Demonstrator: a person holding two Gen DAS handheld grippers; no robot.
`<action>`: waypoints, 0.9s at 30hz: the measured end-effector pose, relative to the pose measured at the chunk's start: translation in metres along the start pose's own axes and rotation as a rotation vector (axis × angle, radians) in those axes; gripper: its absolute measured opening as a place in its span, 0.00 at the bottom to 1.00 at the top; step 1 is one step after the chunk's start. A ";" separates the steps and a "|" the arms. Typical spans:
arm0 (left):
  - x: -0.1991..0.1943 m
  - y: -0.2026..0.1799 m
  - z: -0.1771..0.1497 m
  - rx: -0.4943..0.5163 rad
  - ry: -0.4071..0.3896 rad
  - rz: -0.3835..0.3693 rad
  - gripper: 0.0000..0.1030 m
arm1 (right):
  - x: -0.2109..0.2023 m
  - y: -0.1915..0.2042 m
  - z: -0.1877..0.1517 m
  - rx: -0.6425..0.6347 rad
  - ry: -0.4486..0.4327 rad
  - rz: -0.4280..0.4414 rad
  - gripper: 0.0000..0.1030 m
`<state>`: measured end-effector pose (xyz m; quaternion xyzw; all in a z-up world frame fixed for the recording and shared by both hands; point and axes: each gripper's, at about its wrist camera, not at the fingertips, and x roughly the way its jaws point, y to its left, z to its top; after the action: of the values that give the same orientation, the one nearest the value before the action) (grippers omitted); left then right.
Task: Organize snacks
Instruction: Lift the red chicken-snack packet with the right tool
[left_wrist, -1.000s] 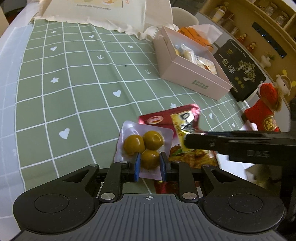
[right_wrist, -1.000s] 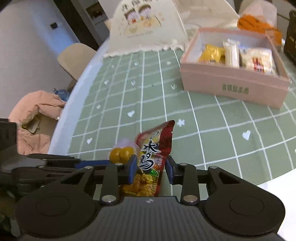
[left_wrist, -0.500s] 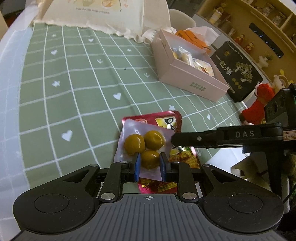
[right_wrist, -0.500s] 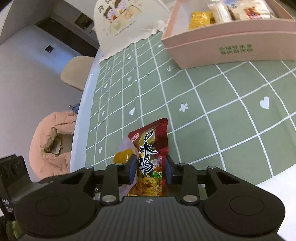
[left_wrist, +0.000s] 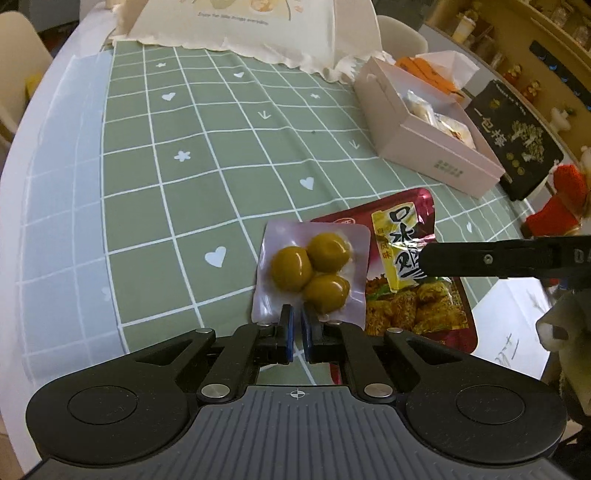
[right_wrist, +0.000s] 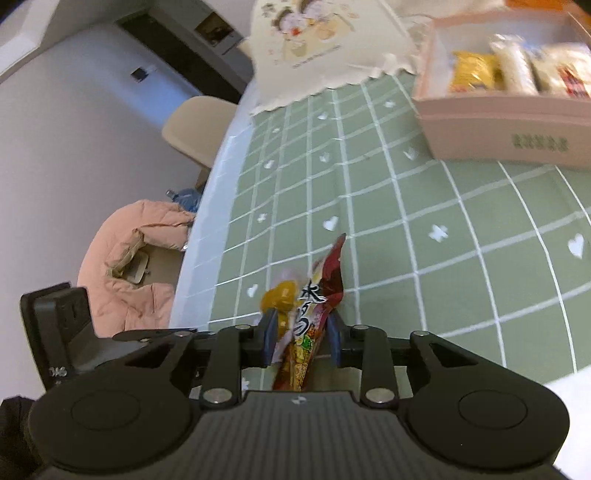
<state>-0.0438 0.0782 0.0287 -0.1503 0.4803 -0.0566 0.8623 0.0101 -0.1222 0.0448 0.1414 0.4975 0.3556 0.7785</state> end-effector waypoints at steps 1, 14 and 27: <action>0.000 0.002 0.000 -0.003 0.002 -0.006 0.07 | 0.001 0.003 0.001 -0.011 0.003 0.007 0.43; 0.003 0.015 0.005 -0.093 -0.016 -0.082 0.08 | 0.029 -0.021 0.012 0.104 0.061 0.064 0.15; 0.034 -0.042 0.025 0.065 0.028 -0.179 0.11 | -0.032 0.012 0.017 -0.081 -0.015 -0.065 0.14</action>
<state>-0.0025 0.0352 0.0262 -0.1638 0.4750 -0.1514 0.8513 0.0123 -0.1342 0.0814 0.0960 0.4811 0.3490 0.7984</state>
